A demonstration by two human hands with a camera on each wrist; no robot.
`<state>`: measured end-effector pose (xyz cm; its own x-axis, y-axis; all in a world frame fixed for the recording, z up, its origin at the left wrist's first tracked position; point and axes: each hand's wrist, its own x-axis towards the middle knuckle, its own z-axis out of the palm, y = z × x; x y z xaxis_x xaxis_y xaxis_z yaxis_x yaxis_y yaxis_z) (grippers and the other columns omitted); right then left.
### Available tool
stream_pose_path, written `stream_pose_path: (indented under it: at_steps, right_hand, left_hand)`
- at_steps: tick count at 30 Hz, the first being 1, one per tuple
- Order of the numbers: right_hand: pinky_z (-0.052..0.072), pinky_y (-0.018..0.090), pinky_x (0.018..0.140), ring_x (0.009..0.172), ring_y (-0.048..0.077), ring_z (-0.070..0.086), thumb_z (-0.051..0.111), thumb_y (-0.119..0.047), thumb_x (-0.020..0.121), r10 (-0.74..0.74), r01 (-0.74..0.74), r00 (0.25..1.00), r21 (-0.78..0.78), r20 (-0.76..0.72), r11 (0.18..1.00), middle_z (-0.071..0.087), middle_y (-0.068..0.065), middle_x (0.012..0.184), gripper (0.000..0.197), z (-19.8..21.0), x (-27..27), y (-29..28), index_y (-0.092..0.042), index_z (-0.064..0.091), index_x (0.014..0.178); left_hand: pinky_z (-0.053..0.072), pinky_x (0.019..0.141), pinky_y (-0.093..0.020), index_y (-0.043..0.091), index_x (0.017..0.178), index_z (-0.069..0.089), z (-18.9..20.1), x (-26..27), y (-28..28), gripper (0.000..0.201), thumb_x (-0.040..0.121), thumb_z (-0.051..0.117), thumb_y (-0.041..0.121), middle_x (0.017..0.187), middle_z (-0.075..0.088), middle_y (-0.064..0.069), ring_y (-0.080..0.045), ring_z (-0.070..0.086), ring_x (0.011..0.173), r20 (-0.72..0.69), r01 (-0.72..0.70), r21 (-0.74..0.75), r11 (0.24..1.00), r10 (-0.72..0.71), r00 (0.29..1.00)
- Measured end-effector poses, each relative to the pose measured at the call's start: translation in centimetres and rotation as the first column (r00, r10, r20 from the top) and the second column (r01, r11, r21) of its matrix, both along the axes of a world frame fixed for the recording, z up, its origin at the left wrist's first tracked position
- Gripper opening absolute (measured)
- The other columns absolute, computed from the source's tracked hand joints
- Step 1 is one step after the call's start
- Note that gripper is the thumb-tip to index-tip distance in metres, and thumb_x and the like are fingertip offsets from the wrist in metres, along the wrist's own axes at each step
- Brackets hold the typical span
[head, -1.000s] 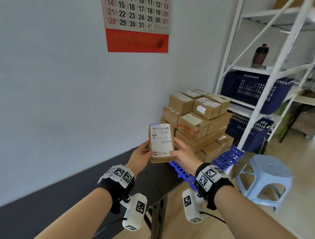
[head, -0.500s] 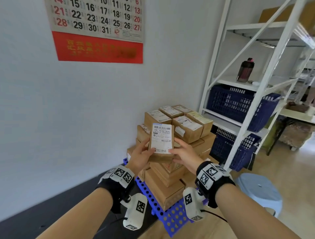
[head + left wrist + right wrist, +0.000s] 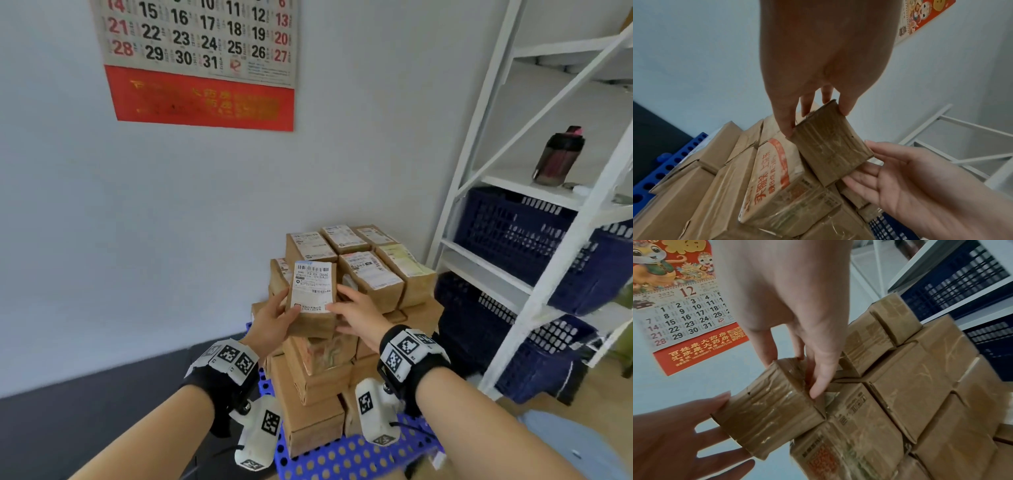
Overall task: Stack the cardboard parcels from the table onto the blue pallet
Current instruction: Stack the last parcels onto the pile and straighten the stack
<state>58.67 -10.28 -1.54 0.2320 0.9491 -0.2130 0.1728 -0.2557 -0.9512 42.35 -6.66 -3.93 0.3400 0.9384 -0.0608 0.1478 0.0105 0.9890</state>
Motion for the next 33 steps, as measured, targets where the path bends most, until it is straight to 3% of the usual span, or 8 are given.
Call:
stream_pose_path:
  at_steps: [3, 6, 13, 15, 18, 20, 27, 33]
  right_hand:
    - [0.047, 0.039, 0.099, 0.106, 0.013, 0.047, 0.054, -0.010, 0.094, 0.083, -0.084, 0.995, 0.014, 0.059, 0.996, 0.043, -0.004, 0.129, 0.059, 0.3, 1.0, 0.5, -0.016, 0.030, 0.147]
    - [0.042, 0.039, 0.105, 0.120, 0.017, 0.049, 0.053, -0.017, 0.095, 0.180, -0.194, 0.957, 0.038, 0.226, 0.980, 0.047, -0.001, 0.139, 0.053, 0.5, 1.6, 0.5, -0.018, 0.034, 0.145]
    - [0.028, 0.026, 0.108, 0.137, 0.017, 0.034, 0.049, -0.021, 0.097, 0.319, -0.445, 0.708, 0.049, 0.630, 0.894, 0.035, 0.001, 0.151, 0.054, 1.6, 2.9, 0.8, -0.016, 0.031, 0.147]
    - [0.026, 0.029, 0.111, 0.138, 0.017, 0.032, 0.049, -0.025, 0.097, 0.280, -0.484, 0.613, 0.070, 0.739, 0.872, 0.034, -0.001, 0.151, 0.051, 1.7, 3.3, 1.3, -0.019, 0.035, 0.145]
    - [0.020, 0.036, 0.115, 0.141, 0.019, 0.024, 0.046, -0.032, 0.097, 0.248, -0.490, 0.513, 0.044, 0.822, 0.870, 0.028, -0.001, 0.154, 0.050, 1.7, 4.5, 2.0, -0.023, 0.036, 0.145]
    - [0.013, 0.040, 0.117, 0.145, 0.021, 0.016, 0.043, -0.040, 0.097, 0.245, -0.446, 0.467, -0.012, 0.850, 0.895, 0.021, 0.002, 0.157, 0.052, 1.5, 5.4, 2.6, -0.026, 0.033, 0.146]
    - [0.011, 0.042, 0.118, 0.145, 0.018, 0.018, 0.037, -0.046, 0.098, 0.233, -0.392, 0.523, -0.011, 0.820, 0.920, 0.027, 0.001, 0.155, 0.051, 0.3, 7.3, 2.8, -0.026, 0.035, 0.144]
    - [0.027, 0.036, 0.113, 0.138, 0.020, 0.033, 0.041, -0.036, 0.099, 0.242, -0.404, 0.579, 0.016, 0.778, 0.915, 0.037, 0.003, 0.149, 0.049, 0.6, 7.8, 3.1, -0.017, 0.036, 0.144]
  left_hand:
    - [0.048, 0.069, -0.021, 0.027, 0.141, 0.037, 0.1, 0.8, -0.6, 0.046, 0.096, 0.049, 0.024, 0.130, 0.054, -0.003, -0.016, 0.055, 0.104, -0.032, -0.101, -0.020, 0.995, 0.100, 0.994]
    - [0.051, 0.075, -0.028, 0.026, 0.142, 0.036, 0.0, 1.6, -0.9, 0.048, 0.096, 0.050, 0.026, 0.132, 0.054, -0.007, -0.021, 0.055, 0.110, -0.061, -0.185, -0.054, 0.981, 0.181, 0.982]
    - [0.055, 0.072, -0.033, 0.025, 0.143, 0.035, 0.1, 2.9, -0.8, 0.051, 0.095, 0.051, 0.027, 0.126, 0.059, -0.007, -0.022, 0.059, 0.097, -0.132, -0.244, -0.049, 0.968, 0.236, 0.963]
    - [0.055, 0.077, -0.036, 0.025, 0.141, 0.037, 0.3, 3.2, -0.5, 0.049, 0.094, 0.052, 0.026, 0.119, 0.062, -0.007, -0.021, 0.060, 0.095, -0.128, -0.249, -0.061, 0.967, 0.240, 0.962]
    - [0.053, 0.065, -0.028, 0.025, 0.139, 0.039, 0.4, 3.8, -0.3, 0.049, 0.093, 0.054, 0.025, 0.109, 0.062, -0.004, -0.017, 0.061, 0.088, -0.105, -0.228, -0.082, 0.970, 0.219, 0.970]
    - [0.051, 0.065, -0.025, 0.025, 0.140, 0.038, 0.4, 4.2, -0.1, 0.051, 0.092, 0.056, 0.026, 0.113, 0.062, -0.005, -0.020, 0.061, 0.096, -0.099, -0.219, -0.089, 0.972, 0.210, 0.973]
    - [0.054, 0.083, -0.035, 0.023, 0.140, 0.039, 0.4, 5.3, 0.5, 0.053, 0.091, 0.058, 0.027, 0.105, 0.061, -0.003, -0.019, 0.060, 0.096, -0.066, -0.206, -0.088, 0.975, 0.200, 0.978]
    - [0.055, 0.081, -0.035, 0.023, 0.140, 0.038, 0.5, 6.4, 1.0, 0.058, 0.088, 0.062, 0.029, 0.103, 0.061, -0.003, -0.023, 0.062, 0.096, -0.094, -0.204, -0.074, 0.976, 0.197, 0.976]
